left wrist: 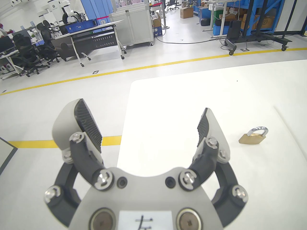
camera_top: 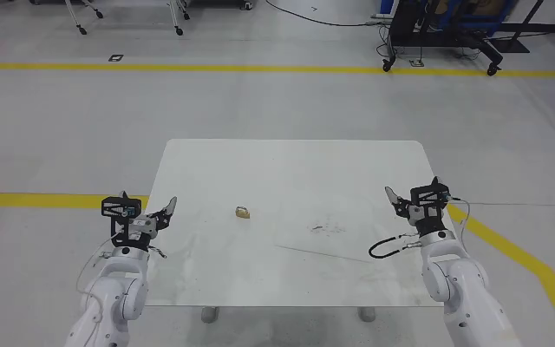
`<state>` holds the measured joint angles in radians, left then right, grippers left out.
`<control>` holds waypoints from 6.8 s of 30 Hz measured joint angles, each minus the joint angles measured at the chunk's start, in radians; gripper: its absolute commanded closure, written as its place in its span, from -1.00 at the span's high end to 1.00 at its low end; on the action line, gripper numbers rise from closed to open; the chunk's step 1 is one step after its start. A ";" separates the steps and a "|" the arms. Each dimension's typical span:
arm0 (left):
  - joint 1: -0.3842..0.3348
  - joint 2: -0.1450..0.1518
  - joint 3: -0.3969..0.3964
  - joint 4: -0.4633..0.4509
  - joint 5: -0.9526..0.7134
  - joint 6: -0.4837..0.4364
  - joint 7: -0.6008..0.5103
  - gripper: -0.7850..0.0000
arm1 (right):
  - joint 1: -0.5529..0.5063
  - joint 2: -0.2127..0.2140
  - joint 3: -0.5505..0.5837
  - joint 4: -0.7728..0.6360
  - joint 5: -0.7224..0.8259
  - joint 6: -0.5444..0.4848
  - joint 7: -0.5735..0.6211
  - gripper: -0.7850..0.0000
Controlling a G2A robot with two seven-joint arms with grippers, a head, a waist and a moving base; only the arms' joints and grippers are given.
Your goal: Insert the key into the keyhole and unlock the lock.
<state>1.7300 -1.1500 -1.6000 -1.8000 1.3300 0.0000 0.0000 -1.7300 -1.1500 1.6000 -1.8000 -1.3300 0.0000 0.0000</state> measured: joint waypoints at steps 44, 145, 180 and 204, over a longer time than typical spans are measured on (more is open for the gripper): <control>0.000 0.000 0.000 0.000 0.000 0.000 0.000 1.00 | 0.236 -0.008 -0.172 0.230 0.137 -0.362 0.189 1.00; 0.000 0.000 0.000 0.000 0.000 0.000 0.000 1.00 | 0.458 0.058 -0.418 0.388 -0.072 -0.871 0.305 -1.00; -0.423 -0.022 0.368 0.427 -1.593 -0.770 -0.578 1.00 | 0.501 0.051 -0.474 0.455 0.347 -1.012 -0.079 -1.00; -0.439 -0.014 0.421 0.400 -1.432 -0.898 -0.692 0.08 | 0.562 0.101 -0.714 0.431 1.089 -1.012 0.214 -1.00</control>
<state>1.2915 -1.1640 -1.1794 -1.4000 -0.1020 -0.8984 -0.6921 -1.1681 -1.0493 0.8862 -1.3690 -0.2410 -1.0123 0.2137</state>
